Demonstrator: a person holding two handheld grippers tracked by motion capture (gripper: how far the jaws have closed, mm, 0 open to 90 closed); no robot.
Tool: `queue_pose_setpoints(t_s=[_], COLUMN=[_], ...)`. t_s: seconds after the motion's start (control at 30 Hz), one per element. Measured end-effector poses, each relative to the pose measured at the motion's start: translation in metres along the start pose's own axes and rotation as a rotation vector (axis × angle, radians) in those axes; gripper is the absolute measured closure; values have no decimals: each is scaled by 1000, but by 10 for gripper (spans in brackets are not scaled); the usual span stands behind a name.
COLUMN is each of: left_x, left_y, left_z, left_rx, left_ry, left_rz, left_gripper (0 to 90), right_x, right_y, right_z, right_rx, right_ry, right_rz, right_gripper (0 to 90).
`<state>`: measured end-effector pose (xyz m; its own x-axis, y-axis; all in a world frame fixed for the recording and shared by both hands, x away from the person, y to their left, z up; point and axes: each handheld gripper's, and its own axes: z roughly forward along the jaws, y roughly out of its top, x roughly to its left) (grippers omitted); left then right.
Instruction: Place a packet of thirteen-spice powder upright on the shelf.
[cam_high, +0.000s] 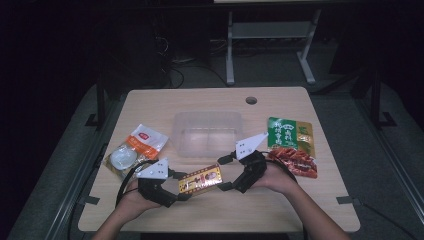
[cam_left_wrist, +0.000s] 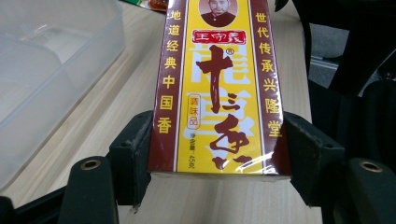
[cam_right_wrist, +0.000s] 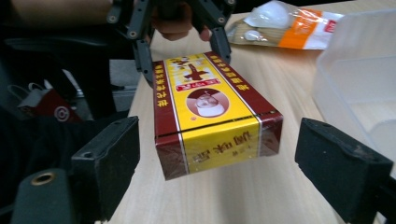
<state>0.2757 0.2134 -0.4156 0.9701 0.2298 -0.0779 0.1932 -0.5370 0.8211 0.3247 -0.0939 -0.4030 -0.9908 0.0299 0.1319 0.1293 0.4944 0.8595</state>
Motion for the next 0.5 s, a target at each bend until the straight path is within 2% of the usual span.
queue_pose_setpoints(t_s=[0.23, 0.37, 0.5], left_x=[-1, -2, -3], left_y=[1, 2, 2], left_z=[1, 2, 2], left_rx=[-1, -14, -16], left_ry=[-17, -27, -33], left_rz=[12, 15, 21], left_gripper=[320, 320, 321], right_x=[4, 5, 7], right_y=[0, 0, 0], right_z=[0, 2, 3], right_rx=[2, -4, -6], right_ry=[24, 24, 29], right_rz=[-13, -38, -38], right_gripper=[193, 213, 258])
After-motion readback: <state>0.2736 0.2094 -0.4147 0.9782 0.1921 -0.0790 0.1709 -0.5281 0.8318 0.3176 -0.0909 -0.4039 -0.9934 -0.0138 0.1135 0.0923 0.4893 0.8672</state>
